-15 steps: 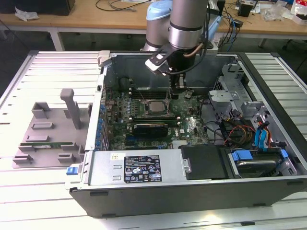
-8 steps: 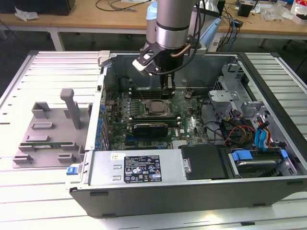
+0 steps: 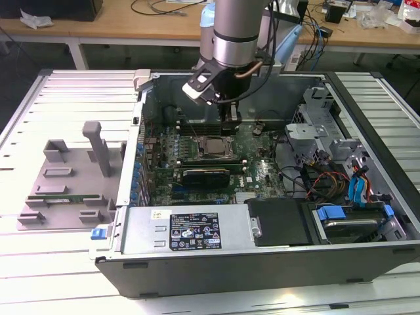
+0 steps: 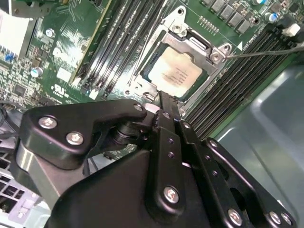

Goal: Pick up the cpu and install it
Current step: 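Close the cpu cover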

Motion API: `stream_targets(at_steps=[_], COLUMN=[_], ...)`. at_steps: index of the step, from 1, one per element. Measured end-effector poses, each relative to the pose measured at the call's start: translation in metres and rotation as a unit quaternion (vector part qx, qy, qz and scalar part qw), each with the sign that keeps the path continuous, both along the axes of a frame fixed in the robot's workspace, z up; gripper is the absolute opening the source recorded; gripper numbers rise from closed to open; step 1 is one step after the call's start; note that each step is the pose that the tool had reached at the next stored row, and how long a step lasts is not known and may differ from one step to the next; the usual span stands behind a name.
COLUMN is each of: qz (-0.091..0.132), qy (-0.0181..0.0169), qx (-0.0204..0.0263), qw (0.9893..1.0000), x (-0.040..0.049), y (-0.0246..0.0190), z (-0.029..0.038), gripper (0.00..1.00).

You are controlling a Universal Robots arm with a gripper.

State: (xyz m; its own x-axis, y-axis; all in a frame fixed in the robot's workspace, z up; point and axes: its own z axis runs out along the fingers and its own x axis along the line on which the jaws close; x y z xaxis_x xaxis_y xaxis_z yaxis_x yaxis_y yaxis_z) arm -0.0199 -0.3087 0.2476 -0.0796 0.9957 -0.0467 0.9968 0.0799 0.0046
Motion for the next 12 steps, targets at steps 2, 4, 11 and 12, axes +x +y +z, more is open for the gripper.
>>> stream_targets(at_steps=[2,4,11,12], qz=[0.017,0.036,0.109,0.123], qy=[0.0,0.0,0.0,0.0], qx=[0.0,0.0,0.0,0.0], qw=[0.9999,0.9994,0.994,0.9924], x=[-0.0002,-0.0003,-0.0004,-0.0004], y=[0.0,0.0,0.0,0.0], z=[0.0,0.0,0.0,0.0], gripper=[0.11,0.11,0.11,0.11])
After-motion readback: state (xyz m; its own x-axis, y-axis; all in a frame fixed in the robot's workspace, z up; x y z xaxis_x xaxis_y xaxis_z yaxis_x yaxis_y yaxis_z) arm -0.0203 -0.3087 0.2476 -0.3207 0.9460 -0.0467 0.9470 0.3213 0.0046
